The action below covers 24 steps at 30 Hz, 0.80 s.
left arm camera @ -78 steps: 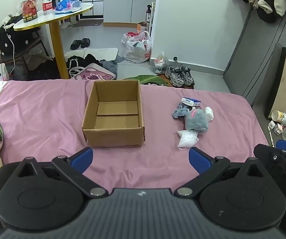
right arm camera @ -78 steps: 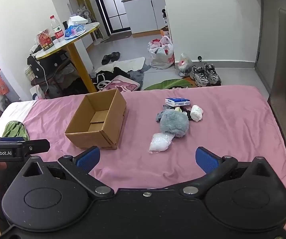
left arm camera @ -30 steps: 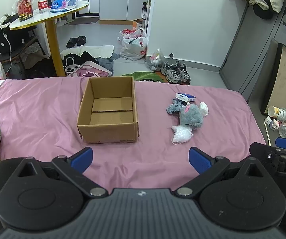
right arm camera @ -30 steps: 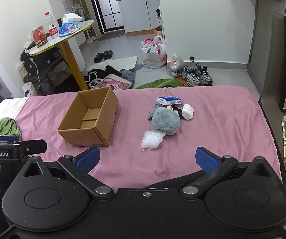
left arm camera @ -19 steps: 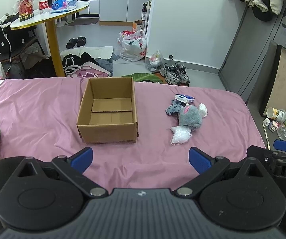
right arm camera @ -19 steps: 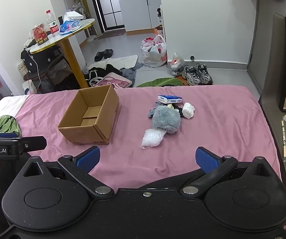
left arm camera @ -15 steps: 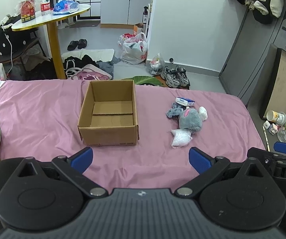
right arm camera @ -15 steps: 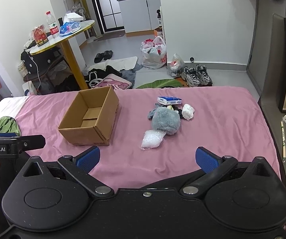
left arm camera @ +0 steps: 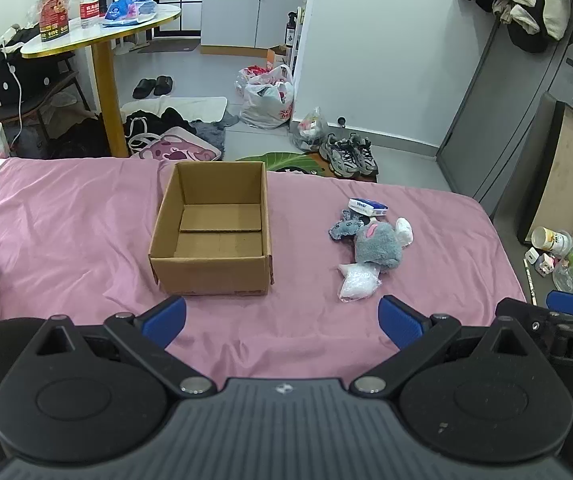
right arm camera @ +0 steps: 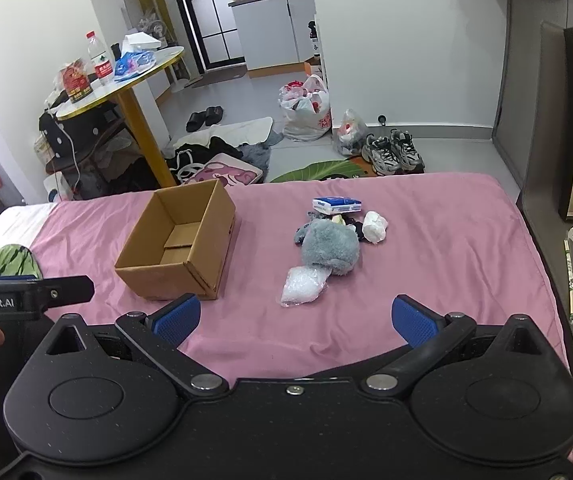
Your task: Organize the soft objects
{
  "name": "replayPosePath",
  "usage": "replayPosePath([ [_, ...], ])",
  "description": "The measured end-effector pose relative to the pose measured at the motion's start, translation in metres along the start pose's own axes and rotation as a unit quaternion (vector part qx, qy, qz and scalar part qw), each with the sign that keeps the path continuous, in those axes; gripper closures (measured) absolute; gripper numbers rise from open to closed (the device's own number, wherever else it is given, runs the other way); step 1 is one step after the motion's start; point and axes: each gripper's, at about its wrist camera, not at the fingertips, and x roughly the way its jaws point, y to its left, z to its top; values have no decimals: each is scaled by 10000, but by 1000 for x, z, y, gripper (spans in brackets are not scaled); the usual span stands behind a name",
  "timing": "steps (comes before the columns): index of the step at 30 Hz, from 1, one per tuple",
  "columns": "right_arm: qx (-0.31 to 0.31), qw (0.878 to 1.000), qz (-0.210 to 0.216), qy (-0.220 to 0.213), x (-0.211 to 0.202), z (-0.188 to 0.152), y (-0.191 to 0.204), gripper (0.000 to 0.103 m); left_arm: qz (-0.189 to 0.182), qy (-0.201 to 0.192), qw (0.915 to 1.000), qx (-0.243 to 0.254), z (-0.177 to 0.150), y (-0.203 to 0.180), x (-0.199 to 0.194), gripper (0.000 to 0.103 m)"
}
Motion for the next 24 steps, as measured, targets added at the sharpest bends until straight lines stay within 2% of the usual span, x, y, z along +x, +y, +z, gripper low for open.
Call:
replayPosePath([
  [8,32,9999,18,97,15,5,-4,0,-62,84,9999,-6,6,-4,19,1],
  [20,138,9994,-105,295,50,13,-17,0,40,137,9999,-65,19,-10,52,2],
  [24,332,9988,-69,354,61,15,-28,0,-17,189,9997,-160,23,-12,66,2],
])
